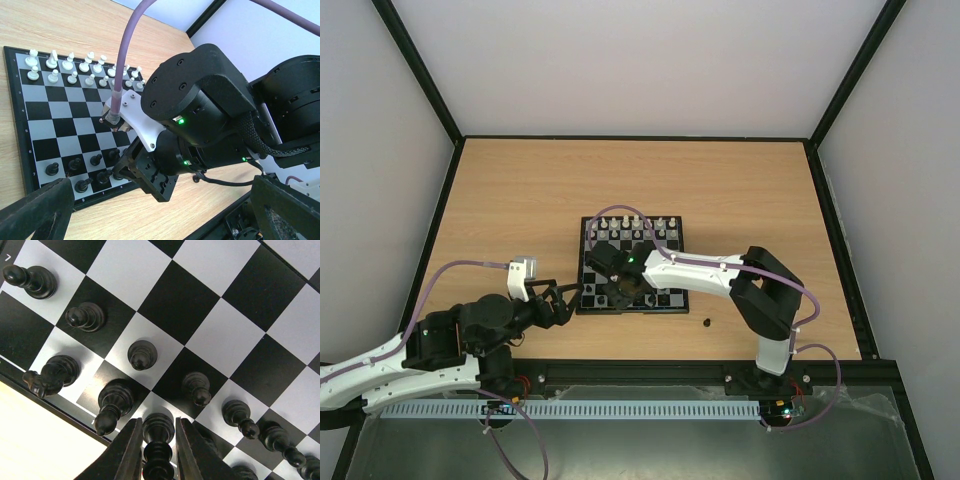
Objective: Set up the chess pieces on the board
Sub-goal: Place the chess piece on the chessboard, then pick up the chess piece at the center of the board.
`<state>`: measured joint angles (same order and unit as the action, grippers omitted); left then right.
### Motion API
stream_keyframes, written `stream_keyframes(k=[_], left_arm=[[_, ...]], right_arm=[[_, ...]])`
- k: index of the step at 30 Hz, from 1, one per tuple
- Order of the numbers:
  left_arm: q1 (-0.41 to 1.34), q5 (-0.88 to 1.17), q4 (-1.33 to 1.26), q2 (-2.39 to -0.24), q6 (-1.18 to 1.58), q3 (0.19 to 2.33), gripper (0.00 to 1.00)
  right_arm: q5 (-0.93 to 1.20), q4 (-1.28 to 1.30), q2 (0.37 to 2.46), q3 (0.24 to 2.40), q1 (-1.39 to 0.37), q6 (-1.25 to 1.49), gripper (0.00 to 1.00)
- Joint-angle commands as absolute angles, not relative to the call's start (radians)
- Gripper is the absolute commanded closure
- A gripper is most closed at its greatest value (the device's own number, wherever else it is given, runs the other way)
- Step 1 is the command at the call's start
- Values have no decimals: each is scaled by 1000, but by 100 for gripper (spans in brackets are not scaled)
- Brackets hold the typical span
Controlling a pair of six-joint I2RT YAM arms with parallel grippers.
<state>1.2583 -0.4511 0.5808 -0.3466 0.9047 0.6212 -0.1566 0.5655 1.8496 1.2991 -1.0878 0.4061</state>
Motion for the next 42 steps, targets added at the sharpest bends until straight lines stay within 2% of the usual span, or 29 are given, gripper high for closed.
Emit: stream_keyframes(k=[1,5,15,22,27,29,31,34,42], left_arm=[[1262,-469,578,-344,891,615,1],[1262,-469,577,-344,891,614,1],[1262,-471,578,-345,890,614,1],[1262,-476,574,-349,892,616,1],[1262,-479,567,-372,891,624,1],[1263,-479,560,-385,891,625,1],[1262,-478,549,-398,889,624,1],[1262,-481,530,-425,882,626,1],[1262,-526,489,-582,857,654,0]], right_arm=[[-151,595,1864,1318,-1083,397,79],[-149,596,1857,1316,-1083,400,75],[-153,612,1791,1321,-1083,406,72],[-191,648,1713,1319,-1083,414,65],[-236,674,1638,1302,-1083,427,51],[-250,681,1600,1283,-1080,437,39],[-266,686,1558,1259,-1079,452,19],[-290,692,1487,1208,-1078,481,0],[-369,706,1318,1039,-1073,581,1]])
